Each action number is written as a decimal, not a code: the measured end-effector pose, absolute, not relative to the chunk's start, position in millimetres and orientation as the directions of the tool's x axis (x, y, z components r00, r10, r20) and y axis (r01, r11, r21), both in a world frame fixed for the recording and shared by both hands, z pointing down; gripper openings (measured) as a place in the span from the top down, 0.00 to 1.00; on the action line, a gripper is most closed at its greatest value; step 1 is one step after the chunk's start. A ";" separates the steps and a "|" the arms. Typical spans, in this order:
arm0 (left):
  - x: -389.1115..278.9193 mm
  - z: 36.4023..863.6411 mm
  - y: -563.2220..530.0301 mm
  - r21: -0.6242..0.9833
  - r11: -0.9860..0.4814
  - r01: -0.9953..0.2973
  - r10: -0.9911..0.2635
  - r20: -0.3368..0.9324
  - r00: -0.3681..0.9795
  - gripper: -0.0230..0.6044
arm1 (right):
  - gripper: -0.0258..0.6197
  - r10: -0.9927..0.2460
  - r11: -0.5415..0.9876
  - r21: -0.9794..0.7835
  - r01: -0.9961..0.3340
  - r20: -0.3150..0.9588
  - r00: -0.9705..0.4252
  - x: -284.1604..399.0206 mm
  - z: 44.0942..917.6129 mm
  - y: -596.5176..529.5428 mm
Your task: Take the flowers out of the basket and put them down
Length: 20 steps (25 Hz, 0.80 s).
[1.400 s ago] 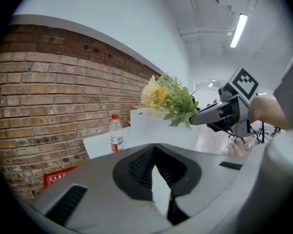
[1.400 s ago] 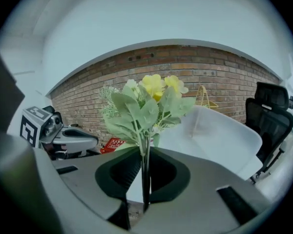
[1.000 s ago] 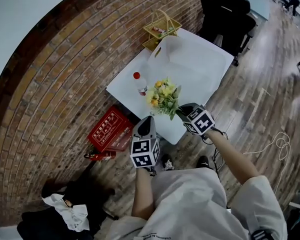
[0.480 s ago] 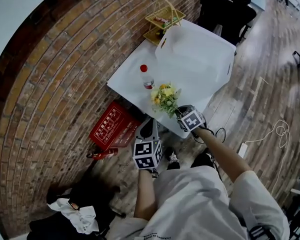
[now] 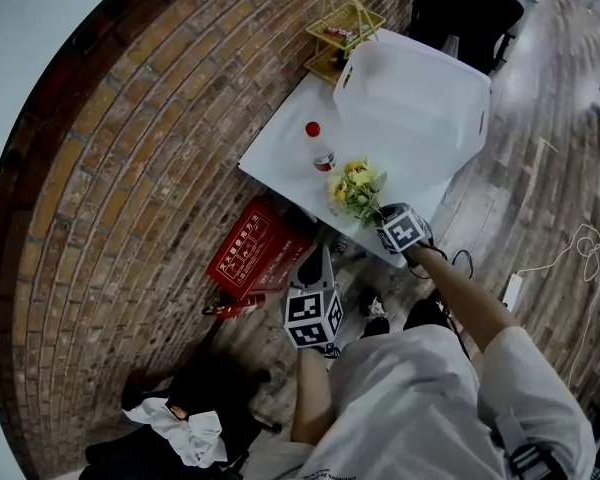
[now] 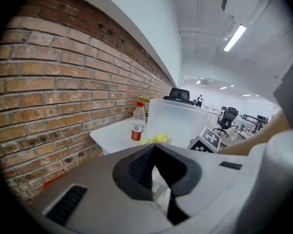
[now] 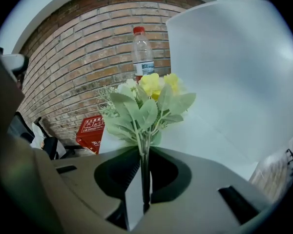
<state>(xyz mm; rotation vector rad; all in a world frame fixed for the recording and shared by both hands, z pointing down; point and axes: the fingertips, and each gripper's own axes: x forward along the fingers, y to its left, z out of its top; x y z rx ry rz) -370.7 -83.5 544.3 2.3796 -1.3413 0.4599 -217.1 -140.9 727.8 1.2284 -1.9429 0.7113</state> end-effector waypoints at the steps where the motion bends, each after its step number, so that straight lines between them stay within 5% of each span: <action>1: -371.4 544.3 -82.6 0.158 -0.479 -0.864 -0.742 0.452 0.494 0.92 | 0.84 -0.517 0.395 -0.073 -0.916 0.807 -0.287 -216.9 727.9 -140.9; 13: -375.1 520.8 -64.8 0.124 -0.434 -0.892 -0.805 0.391 0.446 0.92 | 0.62 -0.503 0.399 -0.087 -0.913 0.812 -0.297 -210.4 725.5 -129.2; 20: -352.1 512.0 -26.5 0.094 -0.412 -0.906 -0.827 0.380 0.415 0.92 | 0.61 -0.655 0.437 -0.169 -0.883 0.614 -0.441 -189.9 639.6 -108.3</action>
